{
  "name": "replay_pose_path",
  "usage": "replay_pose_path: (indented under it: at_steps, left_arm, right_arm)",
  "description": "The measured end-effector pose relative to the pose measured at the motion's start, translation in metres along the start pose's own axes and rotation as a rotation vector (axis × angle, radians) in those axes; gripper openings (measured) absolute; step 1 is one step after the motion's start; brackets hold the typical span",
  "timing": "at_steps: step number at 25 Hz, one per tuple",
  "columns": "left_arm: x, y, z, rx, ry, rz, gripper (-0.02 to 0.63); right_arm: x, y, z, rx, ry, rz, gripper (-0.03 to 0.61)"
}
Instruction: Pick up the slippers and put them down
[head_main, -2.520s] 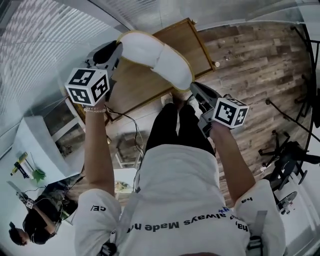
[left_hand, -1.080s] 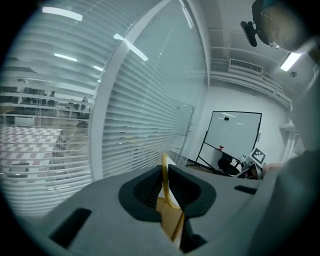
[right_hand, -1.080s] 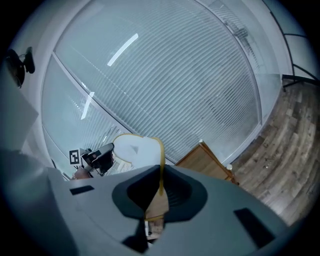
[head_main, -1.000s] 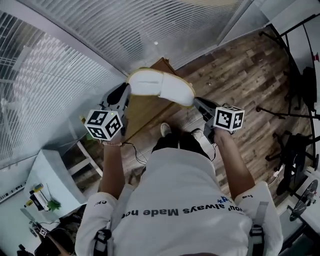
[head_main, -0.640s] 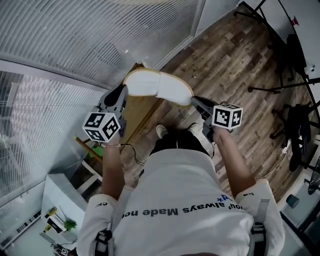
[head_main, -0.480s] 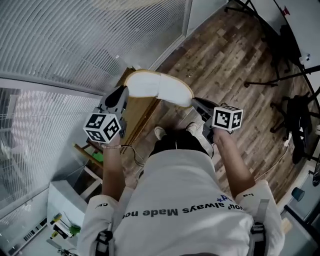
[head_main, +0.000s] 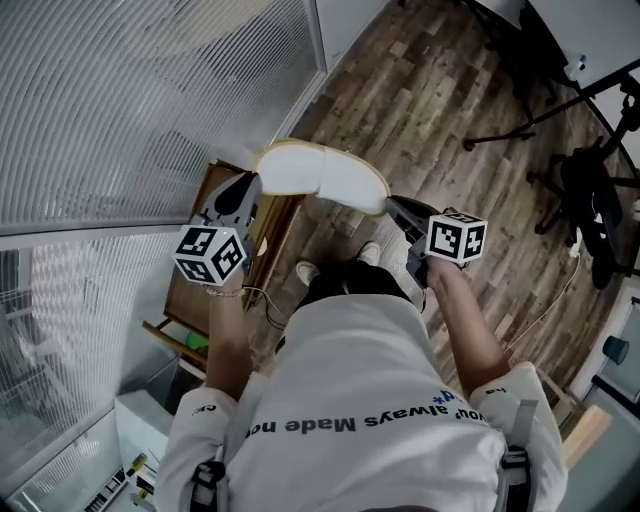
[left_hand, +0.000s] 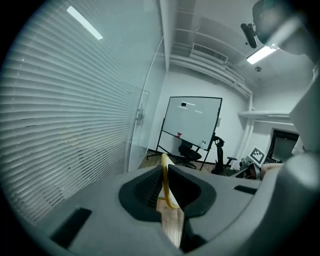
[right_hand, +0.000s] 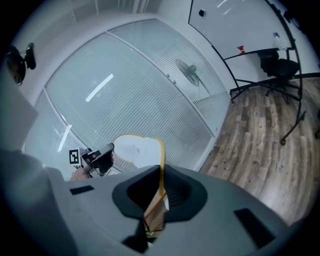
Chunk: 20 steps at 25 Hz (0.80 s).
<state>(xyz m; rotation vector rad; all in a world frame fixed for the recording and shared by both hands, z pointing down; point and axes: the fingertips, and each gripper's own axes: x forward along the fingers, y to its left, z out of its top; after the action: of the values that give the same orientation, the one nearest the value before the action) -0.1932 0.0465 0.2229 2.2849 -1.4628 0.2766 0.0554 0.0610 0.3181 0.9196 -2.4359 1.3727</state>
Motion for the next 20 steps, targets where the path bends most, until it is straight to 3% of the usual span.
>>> replay_pose_path:
  at_steps: [11,20]
  left_arm:
    - [0.083,-0.068,0.002,0.032,0.055,-0.131,0.041]
    - [0.101,-0.052,0.007,0.048,0.096,-0.185,0.041]
  right_arm:
    - [-0.065,-0.066,0.017,0.067,-0.081,-0.093,0.028]
    - [-0.051,-0.064,0.026,0.09,-0.103,-0.136,0.028]
